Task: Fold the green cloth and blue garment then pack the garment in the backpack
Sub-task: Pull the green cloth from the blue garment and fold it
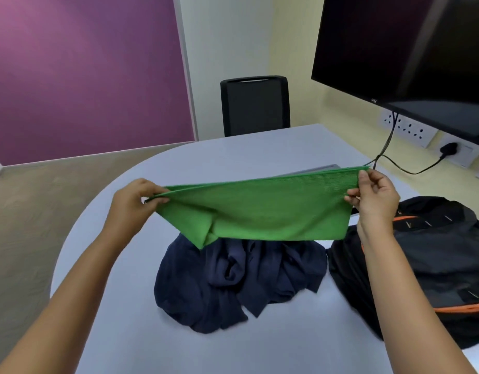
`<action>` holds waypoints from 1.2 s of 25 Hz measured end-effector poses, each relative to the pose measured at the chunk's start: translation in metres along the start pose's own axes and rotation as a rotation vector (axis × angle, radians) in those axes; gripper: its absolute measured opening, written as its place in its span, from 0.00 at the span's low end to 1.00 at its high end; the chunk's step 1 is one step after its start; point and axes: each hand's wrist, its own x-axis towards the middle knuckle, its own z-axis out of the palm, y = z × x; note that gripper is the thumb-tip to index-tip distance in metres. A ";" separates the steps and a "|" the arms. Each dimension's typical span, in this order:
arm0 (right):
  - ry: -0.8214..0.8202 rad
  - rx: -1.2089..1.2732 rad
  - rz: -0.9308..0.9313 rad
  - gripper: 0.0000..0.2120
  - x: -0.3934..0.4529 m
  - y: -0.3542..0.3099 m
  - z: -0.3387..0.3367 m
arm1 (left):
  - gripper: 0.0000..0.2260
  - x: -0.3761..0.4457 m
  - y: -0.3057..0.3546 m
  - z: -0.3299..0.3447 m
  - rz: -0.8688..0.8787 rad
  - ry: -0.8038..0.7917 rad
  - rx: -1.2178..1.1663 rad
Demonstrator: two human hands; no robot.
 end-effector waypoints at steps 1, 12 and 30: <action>0.016 -0.015 -0.022 0.04 -0.002 0.000 -0.002 | 0.15 0.000 0.003 -0.005 -0.042 0.021 -0.137; -0.136 -0.118 0.091 0.09 0.010 0.035 0.006 | 0.05 0.009 -0.030 0.029 -0.556 -0.117 -0.608; -0.163 -0.459 0.709 0.09 -0.068 0.212 -0.069 | 0.06 -0.172 -0.064 0.158 -1.116 -0.269 -0.575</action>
